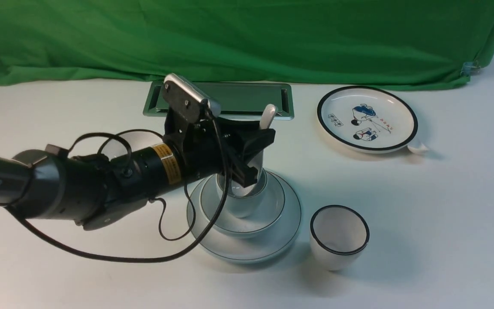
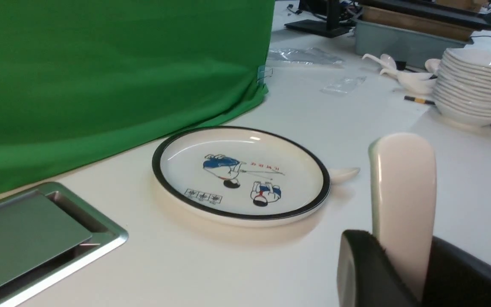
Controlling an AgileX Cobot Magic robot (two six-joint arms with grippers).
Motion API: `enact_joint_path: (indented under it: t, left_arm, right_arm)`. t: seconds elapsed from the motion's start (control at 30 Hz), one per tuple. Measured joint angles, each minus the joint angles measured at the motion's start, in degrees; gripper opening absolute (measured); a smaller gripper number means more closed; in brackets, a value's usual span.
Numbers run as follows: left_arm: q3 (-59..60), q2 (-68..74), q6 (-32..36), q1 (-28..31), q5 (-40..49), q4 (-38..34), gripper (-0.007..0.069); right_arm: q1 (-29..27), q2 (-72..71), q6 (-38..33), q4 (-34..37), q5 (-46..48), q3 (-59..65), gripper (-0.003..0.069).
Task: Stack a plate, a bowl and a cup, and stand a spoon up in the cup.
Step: Use the left arm to put the blue soup spoon into the blue teacup in the middle
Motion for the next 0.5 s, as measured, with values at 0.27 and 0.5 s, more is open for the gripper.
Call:
enact_joint_path:
  t: [0.27, 0.5]
  left_arm:
    - [0.0, 0.0, -1.0, 0.0, -0.3, 0.1, 0.0269]
    - [0.0, -2.9, -8.0, 0.0, 1.4, 3.6, 0.0388]
  right_arm:
    - [0.0, 0.0, 0.0, 0.0, 0.0, 0.0, 0.0238]
    - [0.0, -0.5, -0.3, -0.1, -0.3, 0.0, 0.0237]
